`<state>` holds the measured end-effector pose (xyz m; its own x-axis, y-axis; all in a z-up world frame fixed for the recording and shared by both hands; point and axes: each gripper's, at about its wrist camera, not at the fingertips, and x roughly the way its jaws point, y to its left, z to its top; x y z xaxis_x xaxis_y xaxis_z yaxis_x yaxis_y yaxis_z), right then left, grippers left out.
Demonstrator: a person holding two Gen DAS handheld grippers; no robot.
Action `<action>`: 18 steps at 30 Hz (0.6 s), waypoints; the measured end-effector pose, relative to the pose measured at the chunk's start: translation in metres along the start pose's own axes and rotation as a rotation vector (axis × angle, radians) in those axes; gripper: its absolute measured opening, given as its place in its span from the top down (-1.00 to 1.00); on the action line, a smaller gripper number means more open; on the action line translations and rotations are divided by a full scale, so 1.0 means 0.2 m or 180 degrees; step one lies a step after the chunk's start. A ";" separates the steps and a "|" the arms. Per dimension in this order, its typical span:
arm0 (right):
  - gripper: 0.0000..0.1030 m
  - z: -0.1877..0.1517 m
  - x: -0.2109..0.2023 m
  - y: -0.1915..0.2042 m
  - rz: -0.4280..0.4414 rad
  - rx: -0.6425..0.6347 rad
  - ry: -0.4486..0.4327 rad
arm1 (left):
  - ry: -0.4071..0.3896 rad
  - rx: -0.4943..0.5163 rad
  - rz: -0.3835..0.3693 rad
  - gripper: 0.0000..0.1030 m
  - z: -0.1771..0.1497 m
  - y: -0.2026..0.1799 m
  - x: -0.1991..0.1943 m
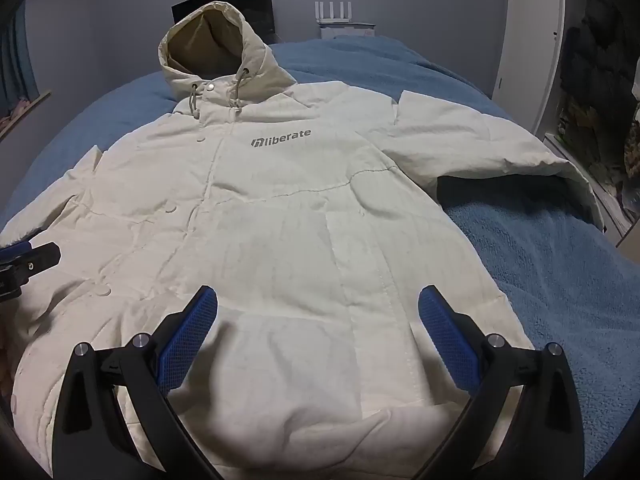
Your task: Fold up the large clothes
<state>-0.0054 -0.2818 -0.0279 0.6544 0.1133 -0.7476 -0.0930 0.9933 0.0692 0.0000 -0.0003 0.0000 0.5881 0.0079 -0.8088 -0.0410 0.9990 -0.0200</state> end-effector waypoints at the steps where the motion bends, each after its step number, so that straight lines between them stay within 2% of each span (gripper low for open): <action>1: -0.88 0.00 0.00 0.00 0.0000 -0.0004 -0.0003 | 0.0000 0.0000 -0.0007 -0.88 0.00 0.00 0.00; 12: -0.88 -0.04 0.03 -0.02 -0.0001 -0.0037 -0.0023 | 0.0004 -0.0008 -0.0010 -0.88 0.00 -0.01 0.00; 18: -0.88 -0.01 0.03 -0.02 -0.0019 -0.0009 0.0013 | 0.0006 -0.0008 -0.0014 -0.88 0.00 -0.01 0.01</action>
<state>-0.0030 -0.2852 -0.0331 0.6520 0.1073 -0.7506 -0.0913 0.9938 0.0628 0.0005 -0.0018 -0.0019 0.5866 0.0035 -0.8098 -0.0406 0.9989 -0.0251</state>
